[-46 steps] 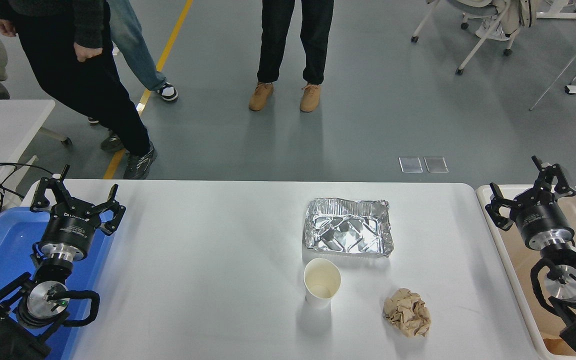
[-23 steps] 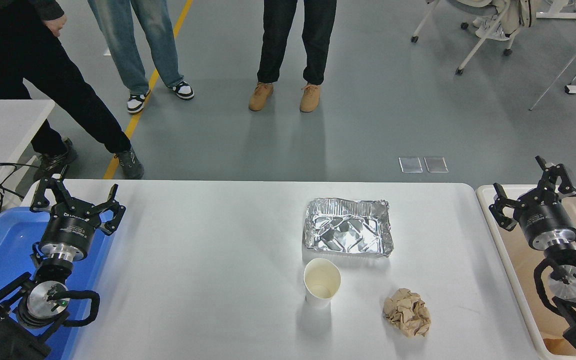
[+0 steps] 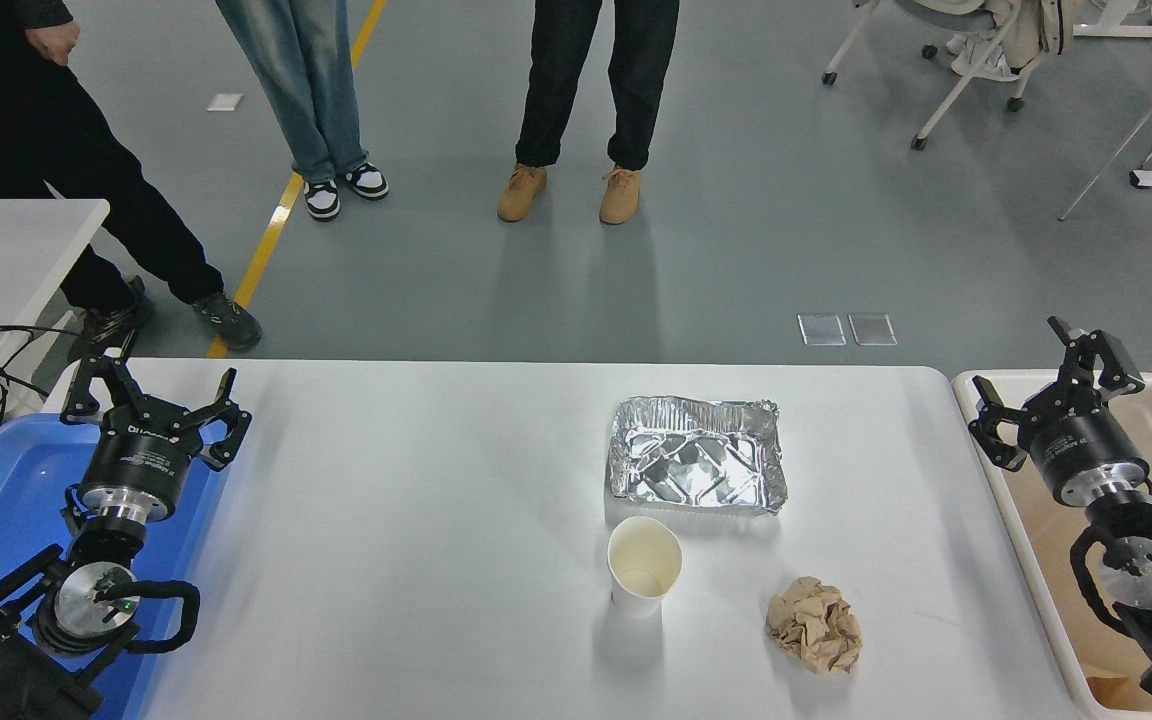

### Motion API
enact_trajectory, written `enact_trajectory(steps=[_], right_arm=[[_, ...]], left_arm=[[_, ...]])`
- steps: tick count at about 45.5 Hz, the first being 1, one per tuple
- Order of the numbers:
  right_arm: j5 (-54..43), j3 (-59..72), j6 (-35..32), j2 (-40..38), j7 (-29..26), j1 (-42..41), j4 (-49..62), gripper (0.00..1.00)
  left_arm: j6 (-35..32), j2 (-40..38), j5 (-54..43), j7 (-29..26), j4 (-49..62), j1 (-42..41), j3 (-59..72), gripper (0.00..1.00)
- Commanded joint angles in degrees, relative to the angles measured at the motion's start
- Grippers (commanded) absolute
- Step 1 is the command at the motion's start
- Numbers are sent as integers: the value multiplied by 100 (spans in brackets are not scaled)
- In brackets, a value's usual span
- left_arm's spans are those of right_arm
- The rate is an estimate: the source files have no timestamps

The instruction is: Clean the table surface

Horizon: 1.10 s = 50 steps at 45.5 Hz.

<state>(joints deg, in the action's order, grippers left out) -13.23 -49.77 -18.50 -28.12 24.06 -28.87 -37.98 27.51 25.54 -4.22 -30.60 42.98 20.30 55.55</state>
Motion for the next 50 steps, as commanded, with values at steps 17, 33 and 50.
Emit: enact_trajectory(steps=[17, 33, 50], right_arm=[[-1664, 705, -13, -2039, -287, 13, -3109, 99], [-2438, 766, 13, -2540, -1975, -31, -4181, 100], [-4108, 793, 4, -2654, -2011, -31, -5113, 100]], left_arm=[[0, -5, 0, 2, 0, 0, 0, 99], [0, 4, 0, 2, 0, 0, 0, 99], [0, -5, 0, 2, 0, 0, 0, 99]])
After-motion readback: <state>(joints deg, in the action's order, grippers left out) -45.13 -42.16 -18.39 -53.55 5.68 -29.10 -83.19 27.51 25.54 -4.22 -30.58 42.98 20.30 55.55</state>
